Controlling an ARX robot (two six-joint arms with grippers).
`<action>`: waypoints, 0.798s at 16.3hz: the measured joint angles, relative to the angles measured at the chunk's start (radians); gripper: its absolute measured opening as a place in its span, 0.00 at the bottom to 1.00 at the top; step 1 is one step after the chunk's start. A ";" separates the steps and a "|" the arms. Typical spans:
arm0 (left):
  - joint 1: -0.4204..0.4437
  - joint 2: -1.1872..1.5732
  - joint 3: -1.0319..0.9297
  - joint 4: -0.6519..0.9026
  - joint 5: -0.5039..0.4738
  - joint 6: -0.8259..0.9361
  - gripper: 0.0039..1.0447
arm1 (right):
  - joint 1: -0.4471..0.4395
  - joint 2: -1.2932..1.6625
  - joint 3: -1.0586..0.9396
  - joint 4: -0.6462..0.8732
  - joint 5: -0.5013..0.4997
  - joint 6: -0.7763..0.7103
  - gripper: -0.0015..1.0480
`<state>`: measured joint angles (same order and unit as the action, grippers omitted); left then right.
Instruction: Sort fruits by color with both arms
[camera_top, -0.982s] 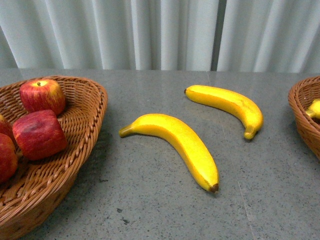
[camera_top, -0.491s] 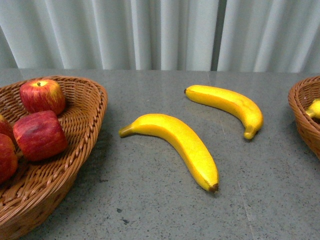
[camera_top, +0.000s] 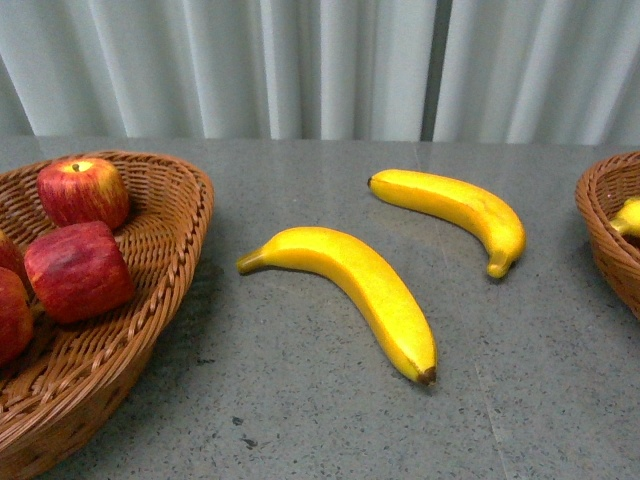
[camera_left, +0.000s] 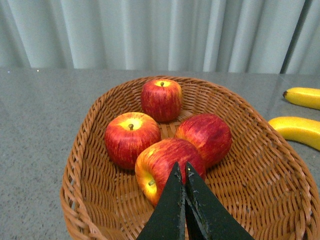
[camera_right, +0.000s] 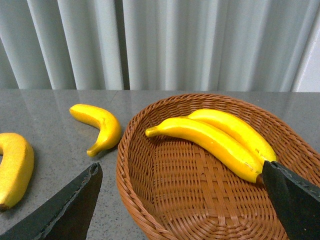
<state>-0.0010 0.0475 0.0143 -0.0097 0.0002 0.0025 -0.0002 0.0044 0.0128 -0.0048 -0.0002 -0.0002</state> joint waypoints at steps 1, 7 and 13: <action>0.000 -0.039 0.000 0.007 -0.002 0.000 0.01 | 0.000 0.000 0.000 0.000 0.000 0.000 0.94; 0.000 -0.042 0.000 -0.005 0.000 0.000 0.01 | 0.000 0.000 0.000 0.002 0.000 0.000 0.94; 0.000 -0.042 0.000 0.006 -0.001 0.000 0.01 | 0.000 0.000 0.000 0.001 0.000 0.000 0.94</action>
<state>-0.0010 0.0059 0.0143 -0.0036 -0.0006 0.0021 -0.0002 0.0044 0.0128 -0.0040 -0.0002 -0.0002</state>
